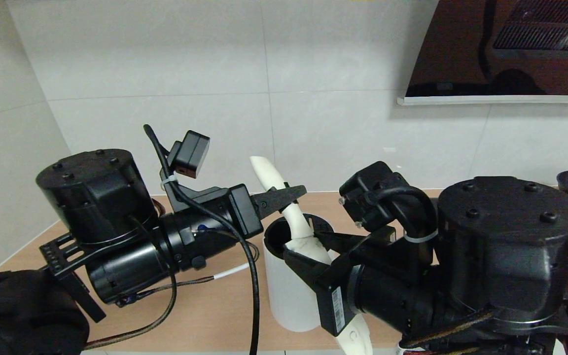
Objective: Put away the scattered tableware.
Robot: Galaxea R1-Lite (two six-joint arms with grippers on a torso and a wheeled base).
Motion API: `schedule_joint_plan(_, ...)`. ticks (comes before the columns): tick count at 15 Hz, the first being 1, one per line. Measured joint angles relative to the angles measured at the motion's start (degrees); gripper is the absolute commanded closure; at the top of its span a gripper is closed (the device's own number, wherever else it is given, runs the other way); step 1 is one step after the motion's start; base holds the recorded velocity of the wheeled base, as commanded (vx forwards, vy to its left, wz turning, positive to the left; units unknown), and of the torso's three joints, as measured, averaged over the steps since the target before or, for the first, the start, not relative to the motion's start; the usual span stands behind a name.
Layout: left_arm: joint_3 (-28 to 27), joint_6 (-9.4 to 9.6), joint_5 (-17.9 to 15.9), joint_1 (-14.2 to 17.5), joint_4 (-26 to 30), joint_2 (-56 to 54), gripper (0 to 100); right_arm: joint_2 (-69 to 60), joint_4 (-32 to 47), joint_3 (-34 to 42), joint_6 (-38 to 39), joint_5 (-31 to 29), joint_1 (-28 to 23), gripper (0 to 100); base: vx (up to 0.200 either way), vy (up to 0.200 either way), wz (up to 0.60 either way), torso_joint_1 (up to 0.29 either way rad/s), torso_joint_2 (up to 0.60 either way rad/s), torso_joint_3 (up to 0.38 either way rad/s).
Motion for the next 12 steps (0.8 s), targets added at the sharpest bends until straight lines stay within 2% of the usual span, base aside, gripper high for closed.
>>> schedule_joint_plan(7, 0.6, -0.28, 0.2, -0.7, -3.1, -0.1, 100, -0.5, -0.1, -0.2, 0.4, 0.0, -0.1, 100, 0.0, 0.0, 0.0, 0.0, 0.0, 0.0)
schedule_joint_plan(8, 0.6, -0.26, 0.2, -0.7, -3.2, -0.1, 100, -0.6, -0.2, -0.2, 0.7, 0.0, -0.2, 0, 0.0, 0.0, 0.0, 0.0, 0.0, 0.0)
schedule_joint_plan(12, 0.7, -0.09, 0.3, -0.8, -3.0, -0.3, 100, -0.7, -0.8, -0.3, 0.9, 0.0, -0.4, 0, 0.0, 0.0, 0.0, 0.0, 0.0, 0.0)
